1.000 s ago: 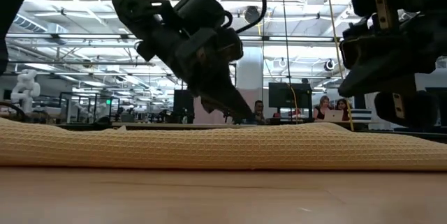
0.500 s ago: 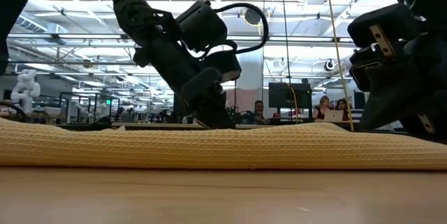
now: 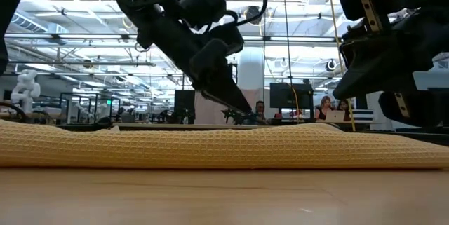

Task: Roll towel
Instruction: Fold the yellow towel in

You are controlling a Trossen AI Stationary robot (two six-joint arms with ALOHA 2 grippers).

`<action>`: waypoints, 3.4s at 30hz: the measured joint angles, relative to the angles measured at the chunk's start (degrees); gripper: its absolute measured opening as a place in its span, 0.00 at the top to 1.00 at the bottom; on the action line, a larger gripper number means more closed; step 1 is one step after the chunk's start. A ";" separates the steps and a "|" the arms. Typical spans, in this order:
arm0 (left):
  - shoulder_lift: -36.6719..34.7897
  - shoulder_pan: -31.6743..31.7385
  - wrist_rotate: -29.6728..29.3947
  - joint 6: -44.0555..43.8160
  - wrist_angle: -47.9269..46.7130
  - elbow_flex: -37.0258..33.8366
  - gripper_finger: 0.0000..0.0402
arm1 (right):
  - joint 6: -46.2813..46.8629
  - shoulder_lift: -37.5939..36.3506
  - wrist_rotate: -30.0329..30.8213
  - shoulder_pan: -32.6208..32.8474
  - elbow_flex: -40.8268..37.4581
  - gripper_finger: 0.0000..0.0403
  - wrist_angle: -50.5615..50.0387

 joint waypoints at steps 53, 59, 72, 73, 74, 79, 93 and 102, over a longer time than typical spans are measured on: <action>3.67 1.18 -8.87 -2.50 -14.95 6.90 0.70 | 6.28 11.54 -3.66 -0.50 2.96 1.00 -7.16; -0.60 1.18 -6.72 -3.48 -14.94 8.20 0.62 | 5.37 11.67 -3.71 -0.83 3.96 1.00 -7.38; 5.42 -3.17 2.54 -7.25 -17.26 8.19 0.68 | 7.42 6.38 -5.11 -1.55 4.13 1.00 -8.32; 6.02 -3.17 2.32 -7.67 -17.55 8.18 0.70 | 7.84 5.97 -4.83 -1.72 4.21 1.00 -8.37; 6.49 -3.15 2.23 -8.40 -17.65 8.16 0.71 | 7.91 5.64 -4.47 -2.02 4.19 1.00 -8.49; 6.73 -3.15 2.26 -8.48 -17.90 8.22 0.75 | 7.97 5.73 -0.34 -3.90 4.19 1.00 -10.21; 5.38 -2.62 1.42 -8.70 -20.52 8.31 0.78 | 7.98 4.46 -0.60 -6.45 4.21 1.00 -12.70; 1.57 -2.67 1.34 -8.65 -19.48 9.25 0.78 | 4.43 2.89 1.36 -10.70 4.23 1.00 -12.06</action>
